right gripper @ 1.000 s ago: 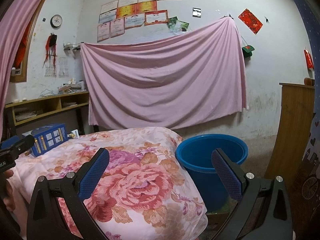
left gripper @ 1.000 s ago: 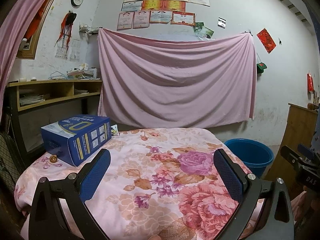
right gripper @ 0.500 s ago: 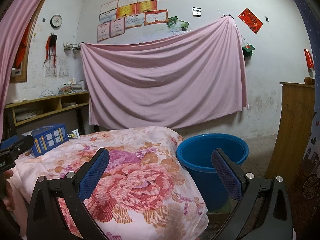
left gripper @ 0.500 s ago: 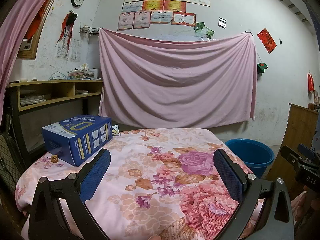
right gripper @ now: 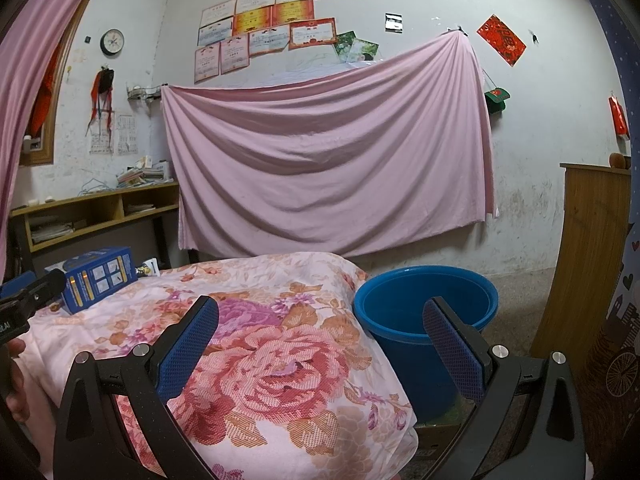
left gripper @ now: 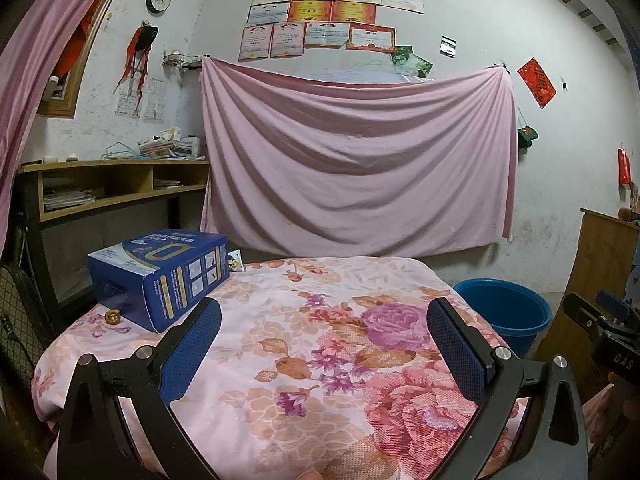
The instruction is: Collect trash
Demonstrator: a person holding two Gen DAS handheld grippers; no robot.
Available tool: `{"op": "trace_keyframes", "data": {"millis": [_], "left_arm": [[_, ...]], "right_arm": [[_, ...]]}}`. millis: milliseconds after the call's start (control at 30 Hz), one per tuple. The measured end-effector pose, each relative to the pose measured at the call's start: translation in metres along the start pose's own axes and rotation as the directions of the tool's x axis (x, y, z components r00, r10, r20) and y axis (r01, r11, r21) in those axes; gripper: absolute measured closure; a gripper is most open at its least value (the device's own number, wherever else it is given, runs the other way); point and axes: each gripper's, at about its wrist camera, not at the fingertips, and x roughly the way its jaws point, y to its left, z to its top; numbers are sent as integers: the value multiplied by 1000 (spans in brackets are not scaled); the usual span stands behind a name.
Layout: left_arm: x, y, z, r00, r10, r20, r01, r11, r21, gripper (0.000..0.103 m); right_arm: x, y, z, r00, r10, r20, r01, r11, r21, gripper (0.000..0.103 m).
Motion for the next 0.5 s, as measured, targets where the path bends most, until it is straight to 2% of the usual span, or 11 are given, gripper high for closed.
{"op": "trace_keyframes", "data": {"millis": [500], "left_arm": [[2, -2, -1, 1000, 9, -1, -9, 1000, 12, 2]], "right_arm": [[0, 2, 0, 1000, 0, 1, 0, 1000, 2, 0]]}}
